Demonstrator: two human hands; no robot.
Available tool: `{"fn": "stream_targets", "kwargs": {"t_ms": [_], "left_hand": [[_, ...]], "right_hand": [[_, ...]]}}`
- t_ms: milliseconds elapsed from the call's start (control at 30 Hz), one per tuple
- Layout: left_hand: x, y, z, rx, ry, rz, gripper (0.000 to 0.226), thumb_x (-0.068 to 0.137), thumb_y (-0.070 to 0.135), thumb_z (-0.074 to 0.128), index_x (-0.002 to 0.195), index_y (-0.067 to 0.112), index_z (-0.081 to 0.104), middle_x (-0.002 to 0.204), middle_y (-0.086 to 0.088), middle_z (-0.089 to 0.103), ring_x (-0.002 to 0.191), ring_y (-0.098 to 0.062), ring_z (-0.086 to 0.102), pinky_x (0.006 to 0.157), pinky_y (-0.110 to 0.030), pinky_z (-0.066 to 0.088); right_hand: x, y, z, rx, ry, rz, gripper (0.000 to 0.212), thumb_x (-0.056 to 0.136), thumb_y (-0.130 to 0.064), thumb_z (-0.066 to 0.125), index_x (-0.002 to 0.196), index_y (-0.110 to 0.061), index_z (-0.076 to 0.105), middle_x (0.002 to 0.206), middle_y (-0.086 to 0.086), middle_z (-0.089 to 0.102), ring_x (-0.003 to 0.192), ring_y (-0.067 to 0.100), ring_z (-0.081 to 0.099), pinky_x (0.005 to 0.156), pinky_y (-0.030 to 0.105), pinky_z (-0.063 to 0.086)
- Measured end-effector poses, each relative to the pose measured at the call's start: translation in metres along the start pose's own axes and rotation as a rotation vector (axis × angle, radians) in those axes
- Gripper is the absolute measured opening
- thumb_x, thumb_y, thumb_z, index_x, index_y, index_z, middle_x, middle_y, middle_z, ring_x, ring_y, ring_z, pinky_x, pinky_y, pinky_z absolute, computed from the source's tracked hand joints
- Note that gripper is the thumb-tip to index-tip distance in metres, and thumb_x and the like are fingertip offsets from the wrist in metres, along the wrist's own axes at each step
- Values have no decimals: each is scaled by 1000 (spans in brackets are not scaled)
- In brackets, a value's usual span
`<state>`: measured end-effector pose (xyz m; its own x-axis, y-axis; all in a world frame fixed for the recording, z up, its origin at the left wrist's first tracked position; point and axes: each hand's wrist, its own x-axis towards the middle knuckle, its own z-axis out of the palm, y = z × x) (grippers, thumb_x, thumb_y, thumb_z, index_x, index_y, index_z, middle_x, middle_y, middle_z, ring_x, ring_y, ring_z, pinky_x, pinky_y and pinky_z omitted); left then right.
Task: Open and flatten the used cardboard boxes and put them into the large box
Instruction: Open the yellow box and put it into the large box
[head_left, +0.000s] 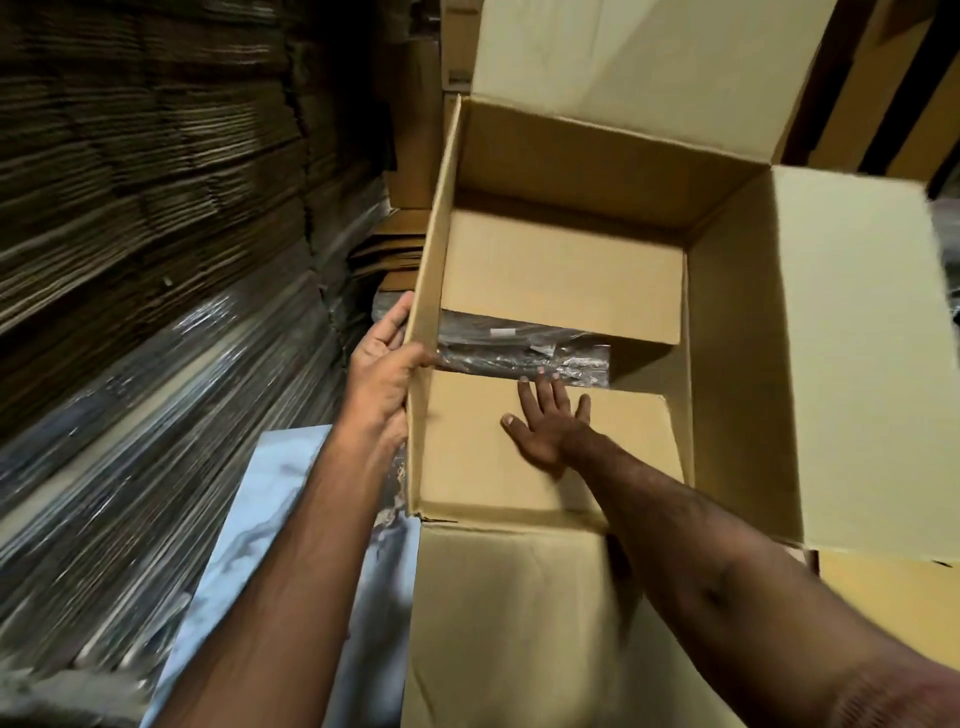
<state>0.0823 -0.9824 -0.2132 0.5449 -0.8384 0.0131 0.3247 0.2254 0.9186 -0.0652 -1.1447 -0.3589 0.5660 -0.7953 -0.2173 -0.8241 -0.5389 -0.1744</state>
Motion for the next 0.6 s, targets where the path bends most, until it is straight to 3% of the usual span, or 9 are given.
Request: {"fn": "stream_targets", "kwargs": {"t_ms": [100,167,200,267,333,400,433,500,600], "left_hand": [[7,6,-6,-34,15,29,71,80,-21,46,140,18,54,124,-10,68,100,-20,66,71,-30,58],[8,10,-1,5,13,60,71,79,-20,47,138,18,55,122,-10,69,100,-21,66,73,-33,57],[9,12,4,29,12,78,71,79,-21,46,137,18,56,121,-10,69,99,-22,66,75,-34,57],[9,12,14,53,23,93,70,78,-22,44,137,14,56,120,-12,69,98,-23,65,83,-38,54],[8,11,21,55,35,82,72,78,-24,43,139,11,54,122,-15,68,99,-26,63,89,-43,49],[9,8,21,43,30,55,70,78,-24,42,138,10,55,120,-14,69,95,-25,64,88,-45,47],[8,8,19,35,35,43,69,79,-24,41,135,12,57,115,-11,71,92,-22,66,87,-44,49],[7,9,16,47,40,28,68,80,-24,40,130,18,59,112,-5,73,92,-19,68,90,-44,51],[4,9,17,62,54,24,70,79,-25,43,139,11,53,126,-13,66,106,-23,62,102,-47,46]], "right_hand": [[8,-5,1,96,-188,0,71,102,-60,19,159,-21,6,165,5,-14,153,26,-6,122,49,4],[6,-8,-6,15,-357,-16,65,103,-56,30,149,-11,42,158,13,33,144,30,34,116,41,27],[4,-9,-12,-61,-324,-79,60,103,-52,35,134,-6,58,143,16,52,132,31,49,106,37,37],[-1,-14,-28,-169,-18,-228,44,103,-39,41,110,-5,68,118,20,66,111,35,62,87,35,46],[-1,-17,-42,-196,455,-319,34,96,-32,39,100,-9,65,103,18,65,95,37,63,79,39,44],[-3,-21,-58,-174,855,-319,36,87,-35,41,108,-13,61,105,16,58,96,35,57,81,43,42],[-1,-18,-66,-141,933,-251,40,86,-36,45,117,-14,59,112,18,56,101,35,54,84,45,42],[12,6,-82,-89,743,-56,50,93,-38,51,136,-13,53,134,23,53,119,38,52,95,48,42],[29,60,-90,-82,116,145,70,94,-51,55,151,-15,38,157,14,34,139,34,39,114,44,30]]}}
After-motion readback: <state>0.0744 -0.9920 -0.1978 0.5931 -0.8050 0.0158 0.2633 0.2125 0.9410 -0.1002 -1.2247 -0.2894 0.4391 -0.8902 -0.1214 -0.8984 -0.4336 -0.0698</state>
